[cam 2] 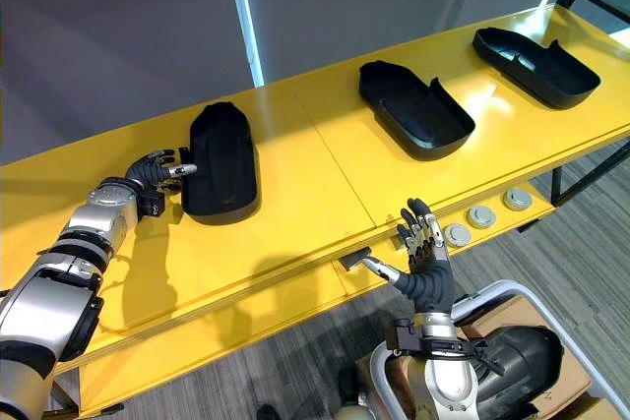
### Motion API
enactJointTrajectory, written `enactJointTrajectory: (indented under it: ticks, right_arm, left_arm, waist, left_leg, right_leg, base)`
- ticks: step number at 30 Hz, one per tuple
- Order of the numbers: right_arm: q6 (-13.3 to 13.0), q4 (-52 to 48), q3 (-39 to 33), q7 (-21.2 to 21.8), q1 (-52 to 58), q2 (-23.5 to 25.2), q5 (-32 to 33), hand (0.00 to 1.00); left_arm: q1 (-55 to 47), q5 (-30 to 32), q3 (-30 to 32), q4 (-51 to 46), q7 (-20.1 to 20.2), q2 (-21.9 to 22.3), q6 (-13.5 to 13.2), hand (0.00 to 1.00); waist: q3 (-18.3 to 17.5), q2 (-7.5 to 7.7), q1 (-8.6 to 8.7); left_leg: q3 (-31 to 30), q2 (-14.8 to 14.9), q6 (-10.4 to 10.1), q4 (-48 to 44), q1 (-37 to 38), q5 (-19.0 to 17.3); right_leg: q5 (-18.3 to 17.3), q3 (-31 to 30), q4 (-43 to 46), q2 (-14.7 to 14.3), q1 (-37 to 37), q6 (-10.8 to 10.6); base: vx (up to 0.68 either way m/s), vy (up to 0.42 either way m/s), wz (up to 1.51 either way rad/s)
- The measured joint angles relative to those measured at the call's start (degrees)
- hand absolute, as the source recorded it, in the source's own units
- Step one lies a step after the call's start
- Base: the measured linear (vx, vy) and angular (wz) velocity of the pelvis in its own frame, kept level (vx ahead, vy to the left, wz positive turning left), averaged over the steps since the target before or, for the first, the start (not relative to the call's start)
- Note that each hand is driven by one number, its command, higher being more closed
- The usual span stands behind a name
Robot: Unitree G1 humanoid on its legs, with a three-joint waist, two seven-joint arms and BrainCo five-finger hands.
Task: Walk over and take plastic housings, then place them on the shelf
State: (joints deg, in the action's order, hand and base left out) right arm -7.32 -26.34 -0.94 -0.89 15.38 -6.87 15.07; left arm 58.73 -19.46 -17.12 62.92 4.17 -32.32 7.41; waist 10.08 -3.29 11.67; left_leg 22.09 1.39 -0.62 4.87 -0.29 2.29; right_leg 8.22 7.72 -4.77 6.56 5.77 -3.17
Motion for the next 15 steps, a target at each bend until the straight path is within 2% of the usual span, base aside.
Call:
enactJointTrajectory:
  ticks: [3, 9, 13, 15]
  right_arm:
    - [0.0, 0.0, 0.0, 0.5, 0.7, 0.5, 0.0, 0.00]
    - [0.0, 0.0, 0.0, 0.6, 1.1, 1.1, 0.0, 0.00]
    - [0.0, 0.0, -0.1, 0.5, 1.0, 1.1, -0.2, 0.00]
    - [0.0, 0.1, -0.1, 0.2, 0.9, 1.2, -0.2, 0.00]
  left_arm:
    - [0.2, 2.9, 0.0, -1.7, 0.3, 0.0, 0.0, 0.00]
    - [0.2, 2.4, -0.1, -6.8, 0.8, 0.0, 0.0, 0.00]
    - [0.0, -5.7, -0.4, -15.0, 0.1, 0.0, -1.0, 0.00]
    - [-0.6, -12.3, -0.8, -20.5, -1.9, 0.0, -2.5, 0.00]
  waist:
    - [0.1, 0.01, -0.08]
    - [0.1, 0.02, -0.22]
    - [0.1, 0.02, -0.76]
    - [0.1, 0.02, -0.95]
  left_leg:
    - [-0.3, 0.0, 0.0, 0.0, 0.0, 0.1]
    - [-0.9, 0.0, 0.1, 0.0, 0.2, 0.2]
    - [-1.5, 0.0, 0.1, 0.0, 0.2, 0.4]
    - [-1.7, 0.0, 0.1, 0.0, 0.4, 0.6]
  right_leg:
    - [0.0, 0.5, 0.0, 0.0, -0.2, 0.0]
    - [0.0, 0.9, 0.0, 0.1, -0.7, 0.0]
    - [0.0, 1.2, 0.0, 0.1, -0.9, 0.0]
    - [0.0, 1.7, 0.0, 0.1, -1.3, 0.0]
  base:
    - [-0.03, -0.002, 0.06]
    - [-0.04, 0.000, 0.05]
    - [-0.03, -0.003, 0.06]
    - [-0.04, -0.006, 0.07]
